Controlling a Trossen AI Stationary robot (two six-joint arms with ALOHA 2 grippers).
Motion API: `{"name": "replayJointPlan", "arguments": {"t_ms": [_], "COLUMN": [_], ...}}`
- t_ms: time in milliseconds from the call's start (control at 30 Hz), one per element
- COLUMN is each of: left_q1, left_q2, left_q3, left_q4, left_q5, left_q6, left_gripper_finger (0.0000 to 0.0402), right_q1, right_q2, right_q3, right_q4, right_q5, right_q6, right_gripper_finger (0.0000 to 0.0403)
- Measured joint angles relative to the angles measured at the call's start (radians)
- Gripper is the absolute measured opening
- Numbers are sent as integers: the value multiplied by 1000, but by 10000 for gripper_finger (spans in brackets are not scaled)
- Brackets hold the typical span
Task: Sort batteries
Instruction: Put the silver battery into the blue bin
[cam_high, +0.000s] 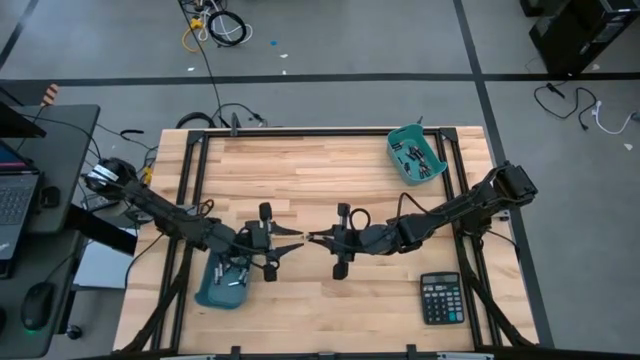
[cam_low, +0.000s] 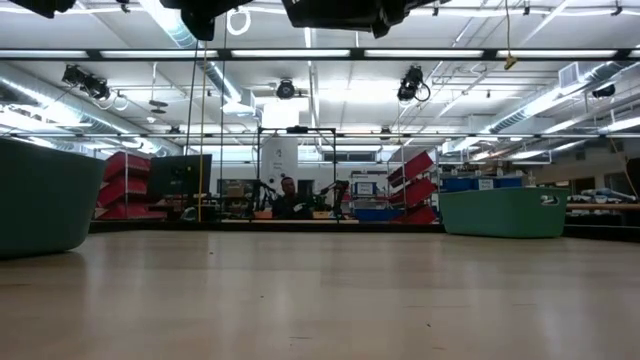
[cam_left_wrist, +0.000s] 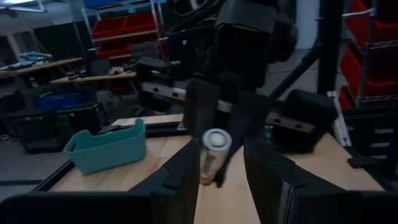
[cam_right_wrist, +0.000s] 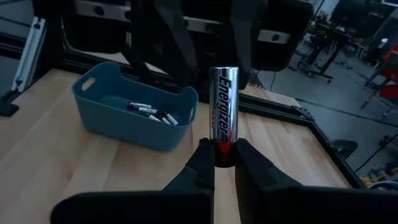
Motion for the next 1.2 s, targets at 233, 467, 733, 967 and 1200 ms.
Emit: {"name": "replayJointPlan", "arguments": {"t_ms": [233,467,733,967,1200], "left_q1": [37,70,71,77,77], "left_q2": [0,0,1,54,75], "left_q3": [0,0,0,1,0], "left_q4": [10,35,35,75,150], "left_q5": [38,129,130,137,131], "left_q6": [-2,-3,-2,0,49], "left_gripper_finger": [127,127,127,96,49], "right_q1": [-2,-7,-7,-8,-7], "right_q2": [0,0,0,0,-1], "right_q3": [0,0,0,0,2], "right_q4": [14,20,23,23,30], "right_q5": [-1,-1,-1,-5,-6], "right_q6": [-17,-15,-16,-16,-3], "right_gripper_finger": [23,23,23,23,29]}}
